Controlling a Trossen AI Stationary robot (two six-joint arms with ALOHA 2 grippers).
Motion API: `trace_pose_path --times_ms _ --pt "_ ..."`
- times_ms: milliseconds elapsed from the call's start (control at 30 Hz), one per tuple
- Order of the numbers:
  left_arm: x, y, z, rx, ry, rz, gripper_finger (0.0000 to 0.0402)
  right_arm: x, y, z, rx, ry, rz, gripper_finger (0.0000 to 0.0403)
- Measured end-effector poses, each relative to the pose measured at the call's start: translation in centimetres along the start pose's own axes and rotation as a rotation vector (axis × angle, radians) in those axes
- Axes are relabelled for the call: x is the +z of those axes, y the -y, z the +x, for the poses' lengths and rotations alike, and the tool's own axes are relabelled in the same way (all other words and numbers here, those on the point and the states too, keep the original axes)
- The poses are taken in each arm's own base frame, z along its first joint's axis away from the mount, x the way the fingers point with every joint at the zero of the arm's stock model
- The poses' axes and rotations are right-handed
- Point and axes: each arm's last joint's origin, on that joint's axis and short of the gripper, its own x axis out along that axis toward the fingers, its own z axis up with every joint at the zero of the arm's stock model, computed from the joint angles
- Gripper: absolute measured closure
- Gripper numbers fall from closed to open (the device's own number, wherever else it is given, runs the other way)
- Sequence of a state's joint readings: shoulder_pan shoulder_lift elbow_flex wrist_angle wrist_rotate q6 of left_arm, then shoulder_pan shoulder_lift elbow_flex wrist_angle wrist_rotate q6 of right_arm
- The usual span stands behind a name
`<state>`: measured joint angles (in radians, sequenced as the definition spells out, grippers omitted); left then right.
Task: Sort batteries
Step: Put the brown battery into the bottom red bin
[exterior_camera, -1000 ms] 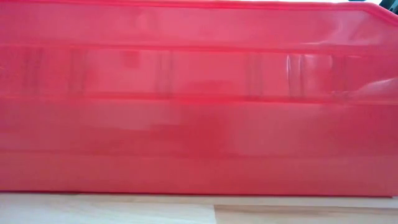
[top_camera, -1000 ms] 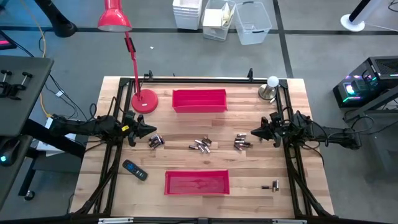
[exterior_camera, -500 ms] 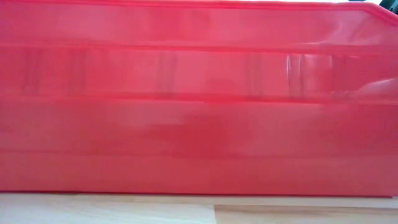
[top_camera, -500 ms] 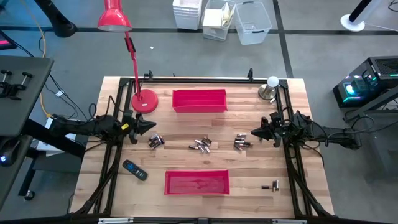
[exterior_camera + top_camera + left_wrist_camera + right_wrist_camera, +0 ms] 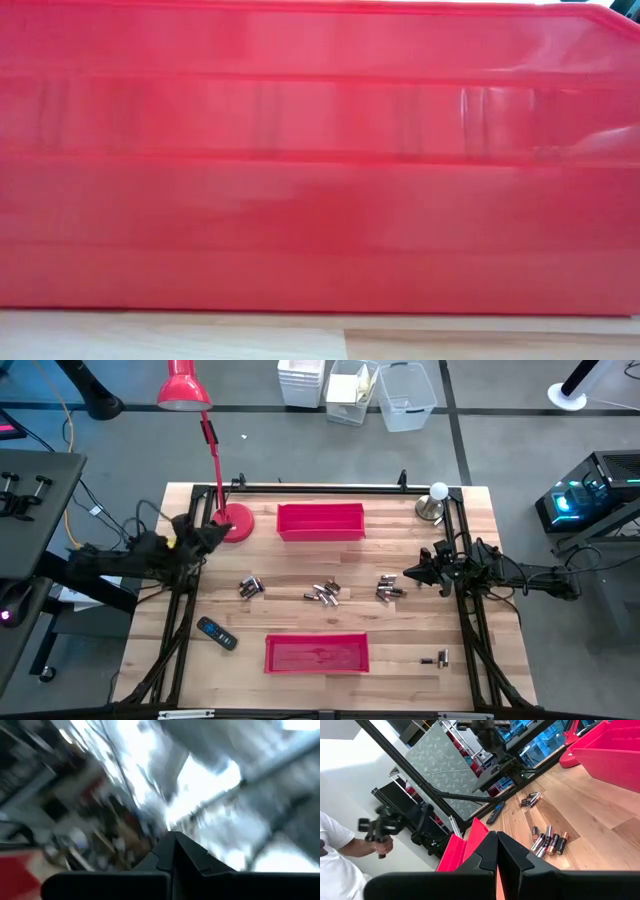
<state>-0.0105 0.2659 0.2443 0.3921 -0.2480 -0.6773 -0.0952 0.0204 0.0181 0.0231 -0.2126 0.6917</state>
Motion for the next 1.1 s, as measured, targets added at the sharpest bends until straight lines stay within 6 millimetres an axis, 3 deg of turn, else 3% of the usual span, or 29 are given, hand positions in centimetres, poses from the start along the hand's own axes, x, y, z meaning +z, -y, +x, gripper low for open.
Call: trace_pose_path --times_ms 100,200,267,400,567,733,900,1100 --pt "0.2 1.3 1.9 0.100 -0.421 0.127 0.0401 0.0 0.0 0.0 0.000 0.000 0.000 0.0402" --pt "-0.4 1.6 2.4 0.300 -0.863 0.190 0.0400 0.0 0.0 0.0 0.000 0.000 0.000 0.0402" --pt "-1.4 1.7 2.8 0.382 -1.056 0.168 0.0394 0.0 0.0 0.0 0.000 0.000 0.000 0.0402" --pt "-4.9 2.3 3.5 0.370 -1.287 0.114 0.0376 0.0 0.0 0.0 0.000 0.000 0.000 0.0402" --pt "-9.6 3.1 4.0 0.411 -1.447 0.086 0.0345 0.0 0.0 0.0 0.000 0.000 0.000 0.0402" --pt "-12.6 2.9 4.2 0.472 -1.506 0.109 0.0311 0.0 0.0 0.0 0.001 0.001 0.000 0.0402" --pt "-13.8 1.5 4.6 0.552 -1.510 0.227 0.0274 0.0 0.0 0.0 0.000 0.000 0.000 0.0402" --pt "-13.2 0.1 5.0 0.656 -1.511 0.194 0.0220 0.0 0.0 0.0 0.000 0.000 0.000 0.0402"
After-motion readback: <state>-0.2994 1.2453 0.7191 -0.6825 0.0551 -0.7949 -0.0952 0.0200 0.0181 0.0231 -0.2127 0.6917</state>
